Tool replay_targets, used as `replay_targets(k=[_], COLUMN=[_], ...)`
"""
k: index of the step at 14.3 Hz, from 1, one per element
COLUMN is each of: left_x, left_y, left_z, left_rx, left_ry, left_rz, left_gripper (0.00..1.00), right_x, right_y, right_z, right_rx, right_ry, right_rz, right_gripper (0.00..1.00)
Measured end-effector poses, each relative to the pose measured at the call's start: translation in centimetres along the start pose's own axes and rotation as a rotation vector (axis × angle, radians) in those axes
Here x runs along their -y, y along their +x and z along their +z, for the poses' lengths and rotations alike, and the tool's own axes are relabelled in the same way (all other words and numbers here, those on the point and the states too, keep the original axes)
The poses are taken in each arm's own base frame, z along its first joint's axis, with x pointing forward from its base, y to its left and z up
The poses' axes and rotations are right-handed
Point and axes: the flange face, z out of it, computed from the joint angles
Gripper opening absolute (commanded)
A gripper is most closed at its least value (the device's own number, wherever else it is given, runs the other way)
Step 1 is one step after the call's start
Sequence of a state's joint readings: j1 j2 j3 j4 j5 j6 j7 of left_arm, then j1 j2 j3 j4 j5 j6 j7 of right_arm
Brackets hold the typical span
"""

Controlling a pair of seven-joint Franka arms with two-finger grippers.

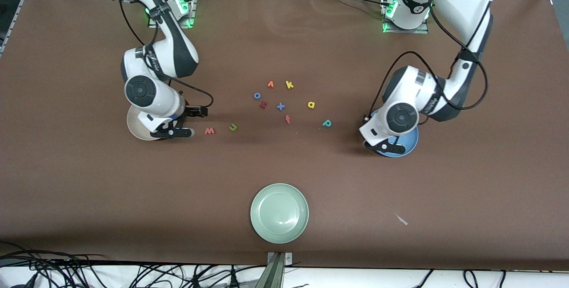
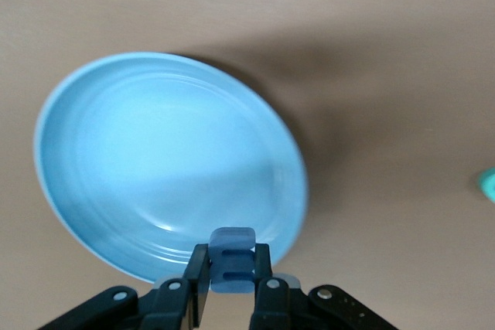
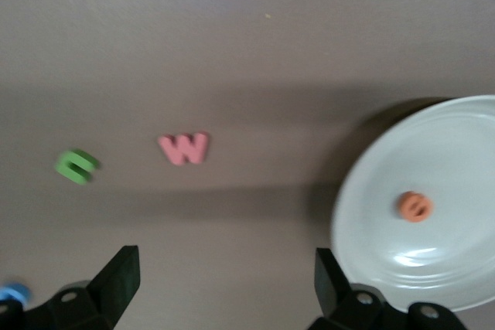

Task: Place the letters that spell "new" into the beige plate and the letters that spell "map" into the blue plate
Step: 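Place the orange letter on the cream plate while the left gripper places blue E, then grasp the green letter with the right gripper while the left gripper reaches teal letter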

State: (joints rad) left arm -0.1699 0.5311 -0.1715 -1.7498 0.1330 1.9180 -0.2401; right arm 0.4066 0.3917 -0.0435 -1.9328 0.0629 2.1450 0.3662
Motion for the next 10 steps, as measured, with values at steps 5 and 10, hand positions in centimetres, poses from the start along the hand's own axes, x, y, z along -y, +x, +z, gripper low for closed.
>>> replay_targets(k=[5, 10], left_x=[1.6, 1.4], left_y=[0.3, 0.0], left_z=[2.9, 6.2], left_rx=[-0.002, -0.021], left_ry=[-0.018, -0.033], left_rz=[0.003, 0.008], left_gripper=[0.10, 0.21], right_x=[5.7, 8.9], right_y=[0.1, 0.0], right_z=[1.7, 5.3], right_rx=[-0.054, -0.071], right_ry=[0.018, 0.094], right_rz=[0.217, 0.413], right_gripper=[1.00, 1.00])
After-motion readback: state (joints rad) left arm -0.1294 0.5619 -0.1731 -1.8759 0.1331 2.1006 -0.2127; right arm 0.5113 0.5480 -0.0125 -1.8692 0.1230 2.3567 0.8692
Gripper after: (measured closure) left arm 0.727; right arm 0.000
